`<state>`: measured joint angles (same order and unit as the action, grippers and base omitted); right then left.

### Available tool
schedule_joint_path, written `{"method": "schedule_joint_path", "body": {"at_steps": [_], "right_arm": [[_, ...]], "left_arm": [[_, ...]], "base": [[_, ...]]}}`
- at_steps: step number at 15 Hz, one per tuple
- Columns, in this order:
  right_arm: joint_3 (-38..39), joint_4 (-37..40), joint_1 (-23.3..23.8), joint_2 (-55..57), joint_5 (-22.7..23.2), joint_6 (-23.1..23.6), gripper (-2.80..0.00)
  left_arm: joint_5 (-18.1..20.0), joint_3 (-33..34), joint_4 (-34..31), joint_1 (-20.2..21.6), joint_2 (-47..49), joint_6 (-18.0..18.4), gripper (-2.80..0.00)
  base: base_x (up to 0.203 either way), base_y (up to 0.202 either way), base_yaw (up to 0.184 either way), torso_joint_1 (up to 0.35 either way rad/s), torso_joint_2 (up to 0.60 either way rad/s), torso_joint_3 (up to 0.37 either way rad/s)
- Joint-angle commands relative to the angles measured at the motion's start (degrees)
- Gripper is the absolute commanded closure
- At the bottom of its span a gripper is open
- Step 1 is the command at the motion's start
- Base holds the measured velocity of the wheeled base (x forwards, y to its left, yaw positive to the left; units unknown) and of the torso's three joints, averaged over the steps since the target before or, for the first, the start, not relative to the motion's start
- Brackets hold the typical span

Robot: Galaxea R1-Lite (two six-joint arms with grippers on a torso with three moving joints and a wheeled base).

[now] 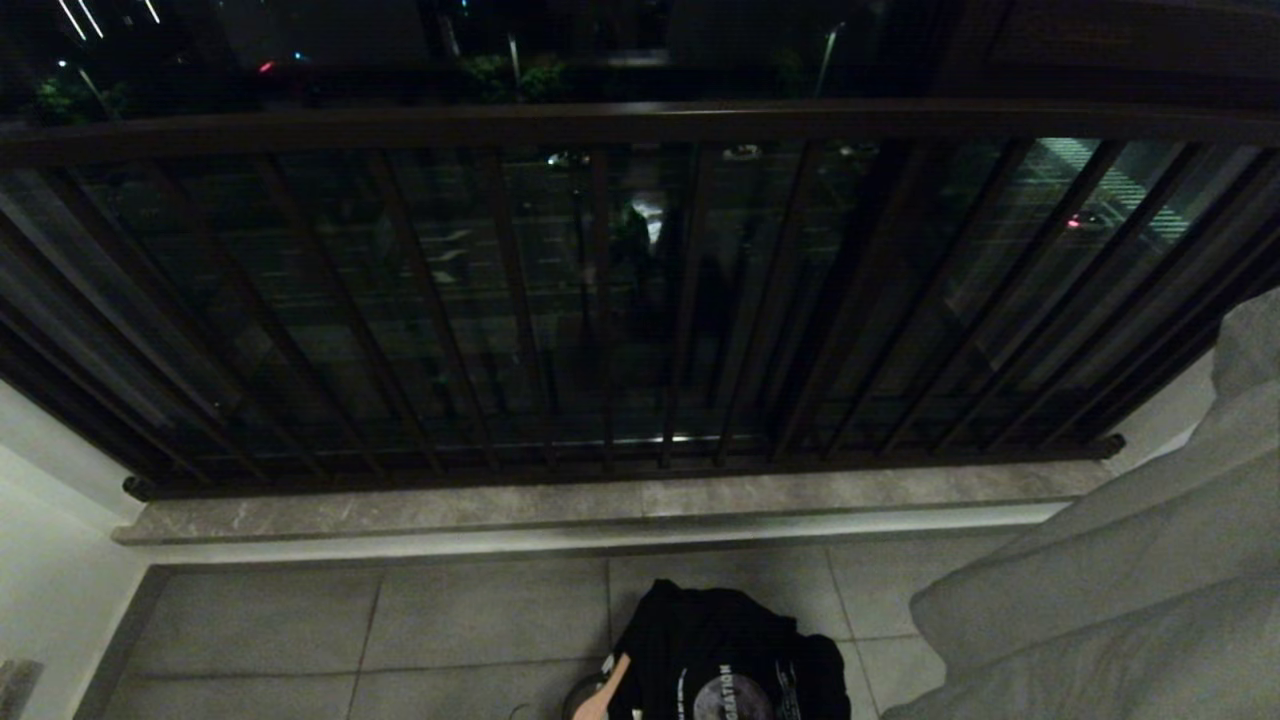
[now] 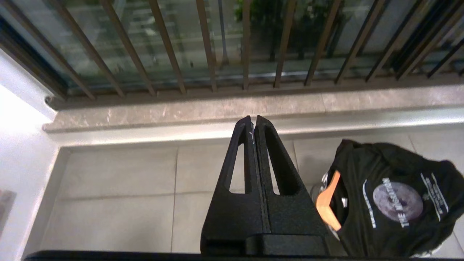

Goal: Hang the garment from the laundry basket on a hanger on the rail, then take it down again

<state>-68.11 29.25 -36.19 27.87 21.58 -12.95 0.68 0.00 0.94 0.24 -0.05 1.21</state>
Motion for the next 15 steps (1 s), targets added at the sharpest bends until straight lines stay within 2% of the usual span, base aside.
{"method": "schedule_joint_path", "body": {"at_steps": [1, 10, 15], "right_arm": [[-0.01, 0.15, -0.02, -0.31, 0.07, -0.15, 0.0], [-0.09, 0.02, -0.02, -1.25, -1.23, -0.24, 0.0], [-0.89, -0.51, -0.1, -1.06, -4.45, -0.15, 0.0]], "left_arm": [[0.02, 0.09, 0.03, 0.02, -0.04, 0.02, 0.0], [0.02, 0.09, 0.03, 0.02, -0.04, 0.02, 0.0], [0.02, 0.09, 0.03, 0.02, -0.04, -0.05, 0.0]], "base": [[0.0, 0.0, 0.0, 0.005, 0.0, 0.205], [0.0, 0.0, 0.0, 0.001, 0.0, 0.204], [0.0, 0.0, 0.0, -0.003, 0.0, 0.149]]}}
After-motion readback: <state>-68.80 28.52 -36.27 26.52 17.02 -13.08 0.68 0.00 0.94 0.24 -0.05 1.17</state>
